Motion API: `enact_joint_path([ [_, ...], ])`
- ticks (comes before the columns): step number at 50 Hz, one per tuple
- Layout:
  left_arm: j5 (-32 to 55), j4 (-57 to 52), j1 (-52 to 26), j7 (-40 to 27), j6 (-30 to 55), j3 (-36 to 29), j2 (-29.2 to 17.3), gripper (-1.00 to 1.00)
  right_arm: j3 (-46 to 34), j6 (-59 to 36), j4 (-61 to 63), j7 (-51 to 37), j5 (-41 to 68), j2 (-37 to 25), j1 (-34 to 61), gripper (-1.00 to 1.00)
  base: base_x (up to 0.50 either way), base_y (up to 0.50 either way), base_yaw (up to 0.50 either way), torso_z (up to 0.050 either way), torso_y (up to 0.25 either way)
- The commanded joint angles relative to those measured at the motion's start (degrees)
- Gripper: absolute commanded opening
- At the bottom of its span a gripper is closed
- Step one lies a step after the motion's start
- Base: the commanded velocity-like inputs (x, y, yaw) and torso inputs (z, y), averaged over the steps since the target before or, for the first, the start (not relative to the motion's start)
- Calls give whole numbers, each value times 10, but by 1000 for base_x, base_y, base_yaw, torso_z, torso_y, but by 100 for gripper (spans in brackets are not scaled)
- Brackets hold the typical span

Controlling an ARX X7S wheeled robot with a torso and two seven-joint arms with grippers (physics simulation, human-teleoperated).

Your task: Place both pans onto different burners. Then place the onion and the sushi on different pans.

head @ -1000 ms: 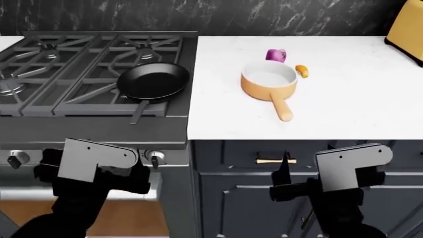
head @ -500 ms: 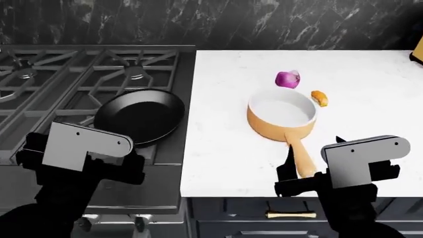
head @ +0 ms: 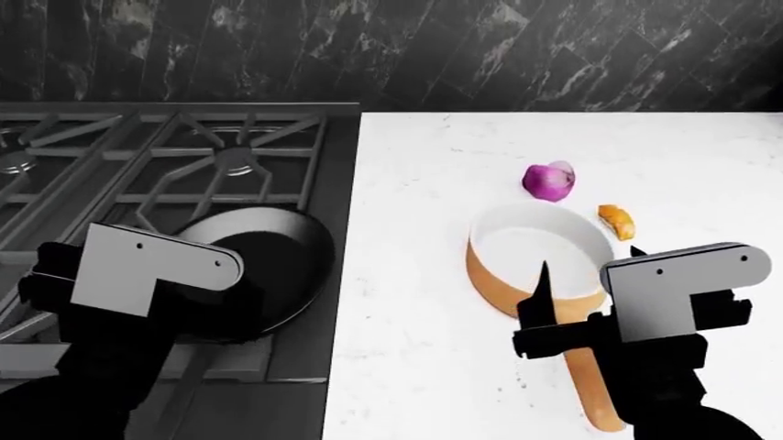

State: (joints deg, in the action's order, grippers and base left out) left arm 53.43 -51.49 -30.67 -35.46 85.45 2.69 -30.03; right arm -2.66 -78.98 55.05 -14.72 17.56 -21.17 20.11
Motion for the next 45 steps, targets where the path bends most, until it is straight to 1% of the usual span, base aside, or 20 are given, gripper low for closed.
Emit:
enact_joint_path([
  [1,34,-1,-9,-26,6,5,-9,100,-10,6,3,-20,-9,-5,0,100,0,0,0,0,0],
  [5,56,-7,-7,-39,25,19,-9,100,-16,20,-1,-24,-12,-5,-3,100,0,0,0,0,0],
  [6,100,-6,-7,-66,43,42,-8,100,-19,32,-12,-24,-13,-3,-5,100,0,0,0,0,0],
  [8,253,19,-9,-183,43,62,-28,100,-22,45,-26,-23,-14,-3,-9,100,0,0,0,0,0],
  [9,317,30,-11,-238,39,63,-37,100,-22,48,-30,-22,-14,-3,-9,100,0,0,0,0,0],
  [11,408,49,-7,-324,18,53,-58,100,-22,46,-33,-23,-14,-3,-6,100,0,0,0,0,0],
  [12,434,53,-6,-349,7,47,-66,100,-23,44,-34,-23,-14,-4,-5,100,0,0,0,0,0],
  [14,457,55,-3,-371,-5,40,-75,100,-24,43,-34,-24,-14,-5,-4,100,0,0,0,0,0],
  [17,538,67,7,-434,-54,22,-104,100,-35,63,-52,-20,-15,-6,-2,100,0,0,0,0,0],
  [20,581,67,8,-472,-85,7,-124,100,-37,73,-62,-19,-15,-6,-4,100,0,0,0,0,0],
  [25,617,48,7,-512,-117,-15,-141,100,-42,91,-75,-16,-15,-6,-9,100,0,0,0,0,0],
  [30,630,36,15,-535,-149,-38,-153,100,-40,92,-78,-15,-13,-4,-10,100,0,0,0,0,0],
  [34,602,47,47,-513,-150,-34,-147,100,-33,100,-77,-14,-12,-6,-19,100,0,0,0,0,0],
  [38,587,65,66,-498,-146,-41,-142,100,-35,105,-79,-14,-12,-7,-20,100,0,0,0,0,0],
  [42,584,73,69,-496,-148,-50,-142,100,-38,111,-85,-14,-13,-8,-23,100,0,0,0,0,0],
  [45,564,81,89,-477,-147,-43,-134,100,-41,117,-89,-15,-14,-7,-27,100,0,0,0,0,0],
])
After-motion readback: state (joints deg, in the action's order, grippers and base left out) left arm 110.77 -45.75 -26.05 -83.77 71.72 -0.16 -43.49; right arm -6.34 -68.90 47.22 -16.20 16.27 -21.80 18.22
